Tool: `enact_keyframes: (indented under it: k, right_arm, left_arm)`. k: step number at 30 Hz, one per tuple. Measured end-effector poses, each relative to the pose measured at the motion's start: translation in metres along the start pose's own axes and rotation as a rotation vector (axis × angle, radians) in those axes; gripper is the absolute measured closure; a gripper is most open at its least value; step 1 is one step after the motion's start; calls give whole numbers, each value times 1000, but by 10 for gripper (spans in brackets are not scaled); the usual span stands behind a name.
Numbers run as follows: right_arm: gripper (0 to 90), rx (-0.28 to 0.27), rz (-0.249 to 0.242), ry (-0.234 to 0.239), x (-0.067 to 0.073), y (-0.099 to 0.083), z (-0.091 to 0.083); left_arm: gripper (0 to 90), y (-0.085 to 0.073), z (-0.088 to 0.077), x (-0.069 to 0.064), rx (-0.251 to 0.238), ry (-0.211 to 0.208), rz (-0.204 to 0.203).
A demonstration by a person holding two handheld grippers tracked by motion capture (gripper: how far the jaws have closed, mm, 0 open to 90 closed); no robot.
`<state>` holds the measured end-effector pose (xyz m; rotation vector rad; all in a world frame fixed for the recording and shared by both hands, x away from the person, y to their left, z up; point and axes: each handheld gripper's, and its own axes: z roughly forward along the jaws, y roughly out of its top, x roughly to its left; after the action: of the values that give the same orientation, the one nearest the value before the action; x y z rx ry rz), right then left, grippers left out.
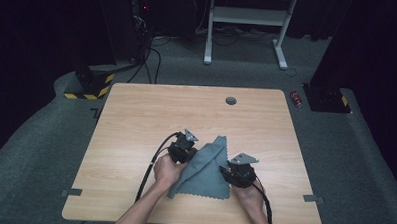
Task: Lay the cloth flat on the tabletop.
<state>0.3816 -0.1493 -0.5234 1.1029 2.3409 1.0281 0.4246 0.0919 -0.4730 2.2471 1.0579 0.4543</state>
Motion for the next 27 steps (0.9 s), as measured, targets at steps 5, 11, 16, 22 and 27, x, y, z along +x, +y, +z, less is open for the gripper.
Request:
enact_keyframes:
  k: [5, 11, 16, 22, 27]
  right_arm:
    - [598, -1, -2, 2, 0, 0, 0]
    - [598, -1, -6, 2, 0, 0, 0]
    - [598, -2, -8, 2, 0, 0, 0]
    - [598, -2, -8, 2, 0, 0, 0]
    - [598, -1, -5, 2, 0, 0, 0]
  left_arm:
    - [897, -6, -20, 12, -39, 99, 14]
    - [893, -14, 0, -11, 23, 22, 91]
    - [773, -16, 13, -17, 22, 10, 79]
    - [666, -28, -7, 18, -10, 75, -73]
    - [633, -41, 1, 30, 37, 79, -131]
